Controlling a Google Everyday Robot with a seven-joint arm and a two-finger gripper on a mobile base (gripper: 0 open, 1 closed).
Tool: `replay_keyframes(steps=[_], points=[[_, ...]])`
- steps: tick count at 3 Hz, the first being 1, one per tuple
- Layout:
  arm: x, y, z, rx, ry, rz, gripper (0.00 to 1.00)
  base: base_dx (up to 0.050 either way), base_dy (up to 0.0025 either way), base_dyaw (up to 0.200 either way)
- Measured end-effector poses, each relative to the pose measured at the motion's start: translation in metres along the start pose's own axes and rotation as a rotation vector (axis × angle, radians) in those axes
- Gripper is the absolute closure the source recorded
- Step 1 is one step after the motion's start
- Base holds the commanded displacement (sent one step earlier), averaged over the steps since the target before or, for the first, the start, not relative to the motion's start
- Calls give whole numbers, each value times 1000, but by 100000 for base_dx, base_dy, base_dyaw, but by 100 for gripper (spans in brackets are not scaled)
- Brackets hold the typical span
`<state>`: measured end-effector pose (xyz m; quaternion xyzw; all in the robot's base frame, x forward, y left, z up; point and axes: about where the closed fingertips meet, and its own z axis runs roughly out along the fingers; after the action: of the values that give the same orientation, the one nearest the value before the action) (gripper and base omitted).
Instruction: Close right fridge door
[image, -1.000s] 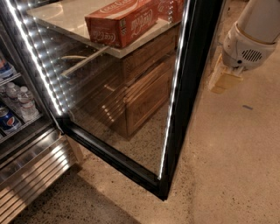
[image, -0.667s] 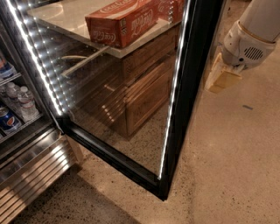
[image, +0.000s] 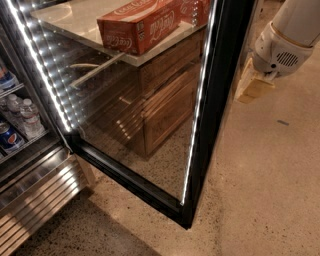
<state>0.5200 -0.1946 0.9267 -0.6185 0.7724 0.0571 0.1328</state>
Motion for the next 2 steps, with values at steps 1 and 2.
replay_keyframes(steps=[1,2], points=[[-4,-37,14,-5,40,39,100,0,0,0],[-4,-37,14,-5,40,39,100,1,-5,19840]])
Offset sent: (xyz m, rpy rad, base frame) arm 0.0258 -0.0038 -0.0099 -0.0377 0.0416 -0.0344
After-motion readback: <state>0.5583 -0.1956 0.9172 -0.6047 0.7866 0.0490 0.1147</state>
